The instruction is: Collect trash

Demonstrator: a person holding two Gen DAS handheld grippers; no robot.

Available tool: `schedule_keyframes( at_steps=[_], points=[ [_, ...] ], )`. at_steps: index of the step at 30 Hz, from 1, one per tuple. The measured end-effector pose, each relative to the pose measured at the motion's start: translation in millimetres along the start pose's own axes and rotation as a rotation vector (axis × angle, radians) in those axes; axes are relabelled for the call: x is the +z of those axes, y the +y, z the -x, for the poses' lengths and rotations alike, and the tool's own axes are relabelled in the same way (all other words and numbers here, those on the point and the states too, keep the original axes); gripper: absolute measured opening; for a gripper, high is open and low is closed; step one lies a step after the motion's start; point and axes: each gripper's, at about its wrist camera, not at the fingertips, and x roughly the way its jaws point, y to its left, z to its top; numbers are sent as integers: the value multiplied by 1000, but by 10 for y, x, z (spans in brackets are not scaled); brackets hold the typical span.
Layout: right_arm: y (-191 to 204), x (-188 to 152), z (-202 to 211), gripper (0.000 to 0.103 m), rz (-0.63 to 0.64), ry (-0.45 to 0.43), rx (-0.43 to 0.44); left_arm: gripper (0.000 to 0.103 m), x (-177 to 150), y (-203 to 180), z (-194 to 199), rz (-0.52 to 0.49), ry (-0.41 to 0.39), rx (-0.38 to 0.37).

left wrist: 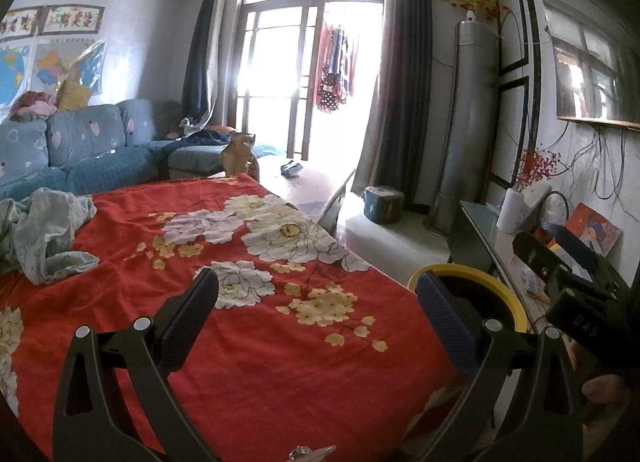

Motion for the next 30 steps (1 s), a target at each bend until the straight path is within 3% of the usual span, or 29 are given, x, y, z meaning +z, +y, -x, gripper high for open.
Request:
schedule_keyframes(
  at_steps=[30],
  points=[
    [-71, 37, -11, 92, -5, 4, -11, 97, 4, -3, -2, 2, -2, -2]
  ],
)
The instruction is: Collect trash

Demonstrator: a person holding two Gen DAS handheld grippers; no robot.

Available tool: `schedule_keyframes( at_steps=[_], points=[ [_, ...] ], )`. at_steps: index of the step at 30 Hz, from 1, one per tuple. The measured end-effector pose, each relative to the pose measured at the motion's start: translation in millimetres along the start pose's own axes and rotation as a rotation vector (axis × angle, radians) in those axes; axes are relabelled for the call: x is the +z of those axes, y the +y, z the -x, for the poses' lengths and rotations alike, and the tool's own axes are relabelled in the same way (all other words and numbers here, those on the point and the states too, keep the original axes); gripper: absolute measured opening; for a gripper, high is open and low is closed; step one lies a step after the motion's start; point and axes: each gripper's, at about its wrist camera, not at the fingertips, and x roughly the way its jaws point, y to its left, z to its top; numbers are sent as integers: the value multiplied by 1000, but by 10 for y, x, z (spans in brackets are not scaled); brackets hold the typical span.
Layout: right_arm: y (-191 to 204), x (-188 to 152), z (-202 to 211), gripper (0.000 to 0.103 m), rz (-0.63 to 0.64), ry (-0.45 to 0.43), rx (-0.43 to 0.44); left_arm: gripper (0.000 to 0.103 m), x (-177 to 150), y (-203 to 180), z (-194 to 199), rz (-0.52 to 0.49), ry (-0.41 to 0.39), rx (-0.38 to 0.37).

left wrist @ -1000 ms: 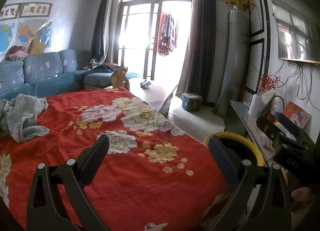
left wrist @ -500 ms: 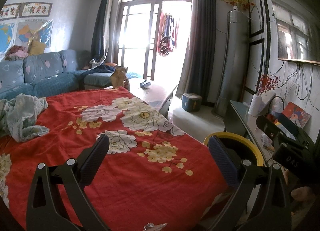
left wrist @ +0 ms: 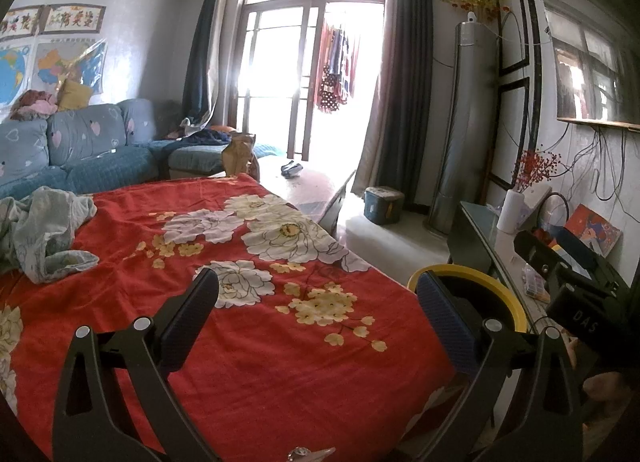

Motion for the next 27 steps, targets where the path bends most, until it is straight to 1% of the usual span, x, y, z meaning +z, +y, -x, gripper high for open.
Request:
schedule_keyframes(
  at_steps=[7, 13, 17, 19, 20, 21, 22, 24, 25, 27],
  points=[
    [1, -3, -2, 92, -1, 1, -1, 97, -1, 0, 0, -1, 0, 2],
    [-6, 3, 0, 92, -4, 0, -4, 97, -26, -15, -26, -3, 16, -2],
    [7, 41, -63, 92, -17, 20, 6, 97, -48, 53, -98, 19, 63, 11],
    [100, 114, -151, 92, -28, 33, 26, 97, -72, 212, -105, 45, 97, -2],
    [191, 166, -192, 92, -37, 27, 55, 97, -94, 408, -87, 71, 128, 4],
    [315, 216, -246, 92, -42, 26, 102, 97, -111, 586, -64, 86, 149, 27],
    [544, 286, -335, 92, -37, 47, 178, 97, -137, 908, 12, 108, 160, 99],
    [982, 342, -485, 92, -36, 101, 292, 97, -175, 1470, 158, 166, 168, 243],
    [1366, 341, -611, 92, -16, 166, 382, 97, -217, 1918, 278, 215, 189, 369],
    [2201, 244, -852, 92, 46, 323, 562, 97, -301, 2539, 472, 278, 209, 538]
  ],
)
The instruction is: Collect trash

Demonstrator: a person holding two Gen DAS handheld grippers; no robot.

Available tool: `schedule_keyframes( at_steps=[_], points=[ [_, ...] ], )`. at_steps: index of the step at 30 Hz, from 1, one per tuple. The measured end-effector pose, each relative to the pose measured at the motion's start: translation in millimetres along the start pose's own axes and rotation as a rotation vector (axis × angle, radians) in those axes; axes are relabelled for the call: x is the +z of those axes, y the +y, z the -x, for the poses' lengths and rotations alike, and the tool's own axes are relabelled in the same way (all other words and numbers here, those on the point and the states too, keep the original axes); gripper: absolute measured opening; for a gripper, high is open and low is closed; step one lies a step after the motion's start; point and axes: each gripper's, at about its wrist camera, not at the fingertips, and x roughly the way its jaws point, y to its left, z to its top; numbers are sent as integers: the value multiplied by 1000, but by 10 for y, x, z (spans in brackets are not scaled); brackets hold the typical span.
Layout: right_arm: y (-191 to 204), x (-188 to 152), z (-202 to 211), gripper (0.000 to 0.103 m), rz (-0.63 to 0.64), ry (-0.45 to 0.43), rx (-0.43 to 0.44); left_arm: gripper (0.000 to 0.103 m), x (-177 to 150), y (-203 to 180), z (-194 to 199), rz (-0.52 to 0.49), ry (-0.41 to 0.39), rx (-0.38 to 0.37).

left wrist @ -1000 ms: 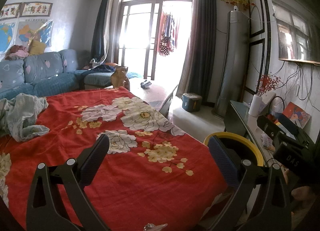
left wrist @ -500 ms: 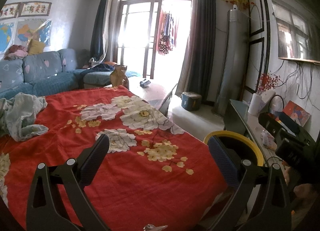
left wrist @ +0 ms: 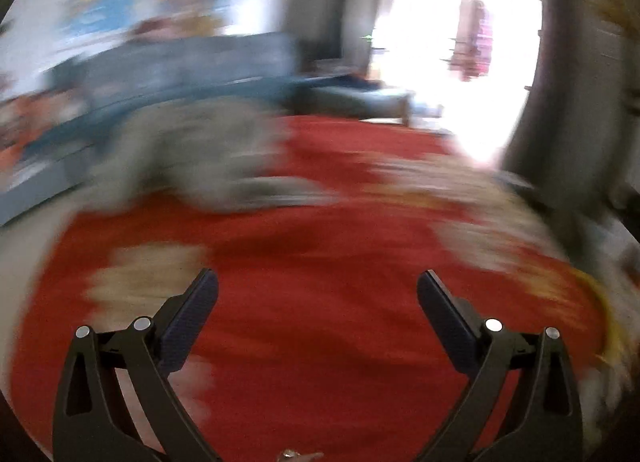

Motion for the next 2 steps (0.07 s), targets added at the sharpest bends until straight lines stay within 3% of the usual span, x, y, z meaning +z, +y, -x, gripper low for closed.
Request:
schedule_keyframes(
  at_steps=[2],
  points=[
    [582, -32, -591, 92, 77, 162, 90, 96, 55, 716, -188, 91, 32, 180]
  ],
)
